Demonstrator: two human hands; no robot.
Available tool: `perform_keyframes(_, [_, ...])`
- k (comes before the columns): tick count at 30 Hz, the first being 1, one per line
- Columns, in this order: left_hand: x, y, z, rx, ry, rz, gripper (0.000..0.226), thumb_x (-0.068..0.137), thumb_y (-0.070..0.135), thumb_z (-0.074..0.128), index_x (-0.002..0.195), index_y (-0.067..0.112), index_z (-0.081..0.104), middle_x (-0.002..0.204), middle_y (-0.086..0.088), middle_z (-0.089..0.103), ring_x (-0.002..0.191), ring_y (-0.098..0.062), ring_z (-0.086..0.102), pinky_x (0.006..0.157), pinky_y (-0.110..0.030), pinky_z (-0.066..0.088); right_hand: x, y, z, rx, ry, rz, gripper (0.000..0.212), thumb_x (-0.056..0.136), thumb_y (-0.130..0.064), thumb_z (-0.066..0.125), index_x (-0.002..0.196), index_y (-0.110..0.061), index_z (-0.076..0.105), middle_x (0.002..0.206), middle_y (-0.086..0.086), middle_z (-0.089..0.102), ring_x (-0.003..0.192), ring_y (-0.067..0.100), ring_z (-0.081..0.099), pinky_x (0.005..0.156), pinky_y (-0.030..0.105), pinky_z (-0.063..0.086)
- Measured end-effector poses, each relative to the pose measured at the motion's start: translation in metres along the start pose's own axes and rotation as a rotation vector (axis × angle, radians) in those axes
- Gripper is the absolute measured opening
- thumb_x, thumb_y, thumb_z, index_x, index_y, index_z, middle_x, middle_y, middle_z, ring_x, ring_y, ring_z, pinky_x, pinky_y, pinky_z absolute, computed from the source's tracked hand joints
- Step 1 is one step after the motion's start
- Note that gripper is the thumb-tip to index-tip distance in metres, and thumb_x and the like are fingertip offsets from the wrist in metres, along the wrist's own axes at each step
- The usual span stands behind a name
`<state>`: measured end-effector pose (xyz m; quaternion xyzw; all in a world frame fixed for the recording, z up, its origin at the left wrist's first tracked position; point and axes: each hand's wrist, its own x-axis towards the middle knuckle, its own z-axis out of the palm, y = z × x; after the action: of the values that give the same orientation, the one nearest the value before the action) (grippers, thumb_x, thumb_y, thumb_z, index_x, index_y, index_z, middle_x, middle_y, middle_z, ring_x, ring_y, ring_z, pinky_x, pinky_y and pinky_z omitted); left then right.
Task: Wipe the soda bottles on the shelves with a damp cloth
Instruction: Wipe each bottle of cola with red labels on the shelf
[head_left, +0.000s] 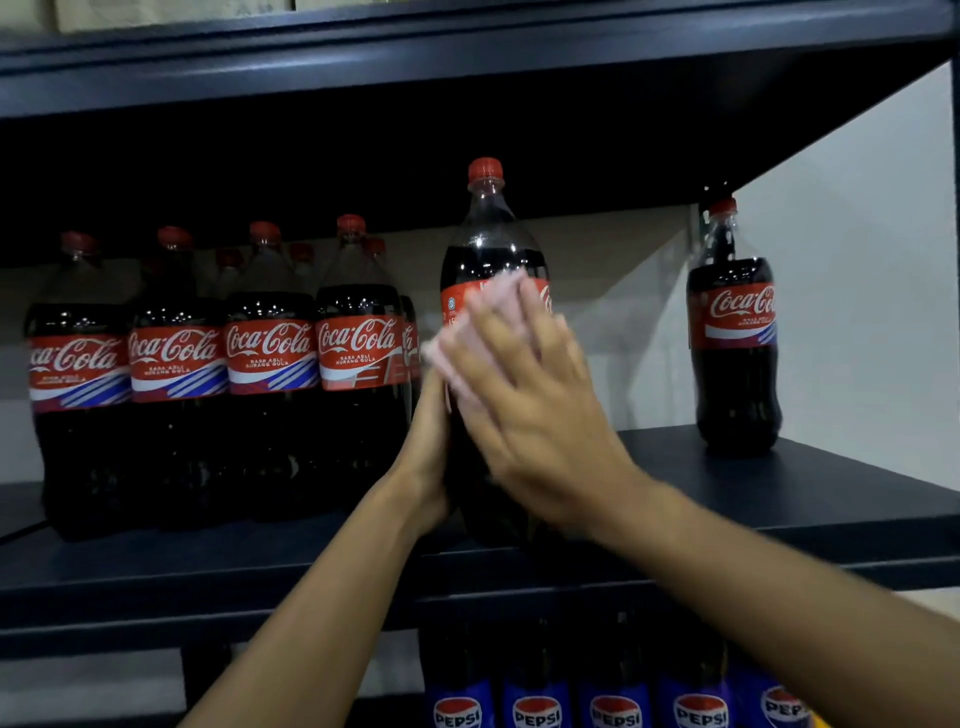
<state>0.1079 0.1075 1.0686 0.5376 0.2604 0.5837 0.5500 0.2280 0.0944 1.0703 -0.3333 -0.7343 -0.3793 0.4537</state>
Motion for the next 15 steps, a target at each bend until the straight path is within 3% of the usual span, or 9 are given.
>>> perform_keyframes(3, [0.0, 0.002, -0.005, 0.059, 0.051, 0.005, 0.08, 0.099, 0.081, 0.028, 0.113, 0.026, 0.084, 0.12, -0.012, 0.078, 0.11, -0.024, 0.076, 0.103, -0.046, 0.054, 0.059, 0.03, -0.012, 0.064, 0.005, 0.094, 0.062, 0.105, -0.046, 0.012, 0.162, -0.027, 0.029, 0.171, 0.002, 0.016, 0.159, 0.026, 0.005, 0.127, 0.051, 0.013])
perform_keyframes(6, [-0.001, 0.003, -0.007, 0.136, 0.062, 0.042, 0.084, 0.097, 0.085, 0.026, 0.126, 0.024, 0.075, 0.117, -0.011, 0.079, 0.109, -0.026, 0.077, 0.104, -0.049, 0.054, 0.093, 0.043, -0.02, 0.312, 0.024, 0.243, 0.062, 0.101, -0.046, 0.026, 0.16, -0.029, 0.034, 0.17, -0.003, 0.022, 0.156, 0.016, 0.015, 0.123, 0.051, 0.023])
perform_keyframes(9, [-0.004, 0.004, 0.006, 0.173, 0.093, 0.114, 0.079, 0.101, 0.078, 0.027, 0.131, 0.022, 0.074, 0.119, -0.013, 0.078, 0.115, -0.028, 0.074, 0.109, -0.051, 0.053, 0.085, 0.033, -0.019, 0.25, 0.07, 0.181, 0.059, 0.101, -0.042, 0.03, 0.158, -0.029, 0.039, 0.169, -0.003, 0.026, 0.157, 0.02, 0.014, 0.123, 0.051, 0.023])
perform_keyframes(11, [-0.004, 0.001, 0.012, 0.107, 0.088, 0.156, 0.068, 0.106, 0.07, 0.027, 0.135, 0.026, 0.071, 0.121, -0.008, 0.078, 0.118, -0.021, 0.073, 0.109, -0.044, 0.054, 0.062, 0.024, -0.012, 0.128, 0.103, 0.108, 0.056, 0.103, -0.038, 0.035, 0.158, -0.026, 0.04, 0.17, 0.001, 0.023, 0.159, 0.028, 0.008, 0.124, 0.053, 0.019])
perform_keyframes(12, [-0.005, -0.001, 0.013, 0.089, 0.067, 0.192, 0.059, 0.109, 0.065, 0.025, 0.135, 0.034, 0.067, 0.12, 0.004, 0.078, 0.118, -0.011, 0.072, 0.105, -0.034, 0.055, 0.046, 0.016, -0.007, 0.077, 0.104, 0.082, 0.055, 0.105, -0.036, 0.037, 0.159, -0.023, 0.038, 0.171, 0.004, 0.02, 0.159, 0.03, 0.005, 0.125, 0.054, 0.016])
perform_keyframes(14, [-0.007, -0.009, 0.017, 0.119, 0.036, 0.259, 0.044, 0.113, 0.053, 0.019, 0.125, 0.046, 0.06, 0.107, 0.026, 0.076, 0.107, 0.01, 0.069, 0.09, -0.013, 0.054, 0.01, -0.002, 0.0, 0.006, 0.085, 0.044, 0.055, 0.108, -0.031, 0.036, 0.161, -0.018, 0.031, 0.171, 0.01, 0.015, 0.159, 0.034, 0.004, 0.125, 0.057, 0.012])
perform_keyframes(15, [-0.009, -0.006, 0.02, 0.06, 0.037, 0.238, 0.045, 0.114, 0.05, 0.018, 0.118, 0.042, 0.062, 0.099, 0.025, 0.077, 0.099, 0.011, 0.071, 0.083, -0.01, 0.054, -0.008, -0.01, 0.003, -0.015, 0.068, 0.031, 0.055, 0.108, -0.029, 0.034, 0.161, -0.016, 0.028, 0.171, 0.013, 0.013, 0.158, 0.037, 0.004, 0.125, 0.057, 0.011])
